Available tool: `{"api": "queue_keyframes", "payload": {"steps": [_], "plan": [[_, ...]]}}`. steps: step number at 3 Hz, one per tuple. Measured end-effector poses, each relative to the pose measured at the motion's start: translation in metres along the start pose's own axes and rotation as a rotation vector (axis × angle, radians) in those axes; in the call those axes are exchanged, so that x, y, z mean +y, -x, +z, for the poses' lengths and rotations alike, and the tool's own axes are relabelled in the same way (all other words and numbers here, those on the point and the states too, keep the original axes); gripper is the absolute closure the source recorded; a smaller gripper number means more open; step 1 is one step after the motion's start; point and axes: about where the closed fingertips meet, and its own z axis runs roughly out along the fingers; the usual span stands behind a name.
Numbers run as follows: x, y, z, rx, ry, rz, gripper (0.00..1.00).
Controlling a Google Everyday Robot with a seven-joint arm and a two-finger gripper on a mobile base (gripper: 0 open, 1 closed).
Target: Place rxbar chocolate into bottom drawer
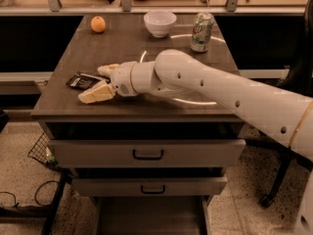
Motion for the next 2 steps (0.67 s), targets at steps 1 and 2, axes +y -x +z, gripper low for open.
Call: {"api": "queue_keyframes", "payload": {"steps": [1, 2], "plan": [[0.0012, 0.0004, 0.0012, 0.0, 0.003, -0.001, 0.65], [0.0012, 0.0004, 0.0013, 0.0, 0.003, -0.001, 0.87]]}}
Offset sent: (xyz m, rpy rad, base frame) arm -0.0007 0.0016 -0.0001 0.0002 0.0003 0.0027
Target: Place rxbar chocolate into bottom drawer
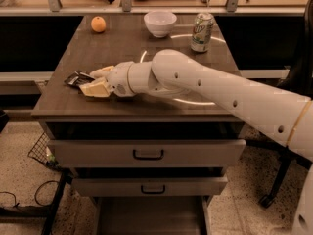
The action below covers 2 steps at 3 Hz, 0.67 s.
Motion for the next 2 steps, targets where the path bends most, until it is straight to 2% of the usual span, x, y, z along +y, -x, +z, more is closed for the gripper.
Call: {"api": "queue_keyframes", "payload": {"steps": [1, 2], "plan": [[0.0001, 0.0, 0.0001, 0.0, 0.0, 0.0, 1.0], [0.0001, 0.0, 0.0001, 0.0, 0.0, 0.0, 1.0]]}}
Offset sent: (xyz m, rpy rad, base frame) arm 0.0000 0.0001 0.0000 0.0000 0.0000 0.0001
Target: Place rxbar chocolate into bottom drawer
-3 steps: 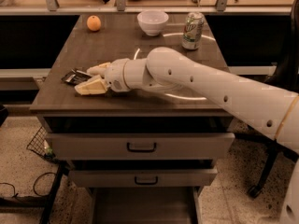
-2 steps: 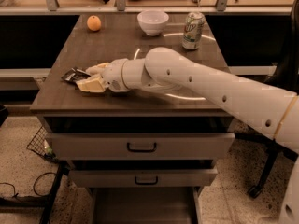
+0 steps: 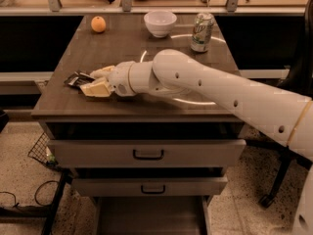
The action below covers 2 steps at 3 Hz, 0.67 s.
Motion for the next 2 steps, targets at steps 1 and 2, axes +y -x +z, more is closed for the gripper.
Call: {"api": "queue_keyframes", "payload": {"steps": [1, 2], "plan": [[-0.005, 0.01, -0.003, 0.01, 0.039, 0.015, 1.0], [-0.014, 0.054, -0.028, 0.065, 0.081, 0.022, 1.0]]}}
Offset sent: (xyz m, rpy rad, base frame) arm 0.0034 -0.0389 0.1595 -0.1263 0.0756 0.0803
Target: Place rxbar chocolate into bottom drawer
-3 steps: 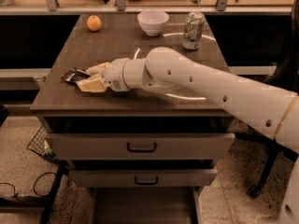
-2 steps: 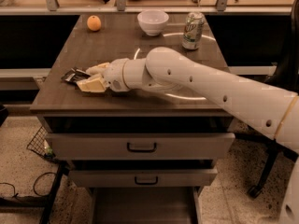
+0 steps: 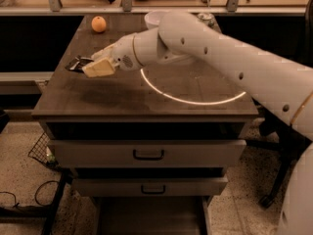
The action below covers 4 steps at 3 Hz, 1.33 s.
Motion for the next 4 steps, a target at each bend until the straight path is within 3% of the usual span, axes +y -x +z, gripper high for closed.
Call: {"api": "queue_keyframes", "payload": {"steps": [1, 2, 3, 4], "plan": [[0.006, 0.055, -0.045, 0.048, -0.008, -0.024, 1.0], [0.032, 0.098, -0.099, 0.09, -0.065, -0.04, 1.0], [0.082, 0.115, -0.147, 0.104, -0.13, -0.04, 1.0], [0.144, 0.095, -0.197, 0.119, -0.204, -0.014, 1.0]]}}
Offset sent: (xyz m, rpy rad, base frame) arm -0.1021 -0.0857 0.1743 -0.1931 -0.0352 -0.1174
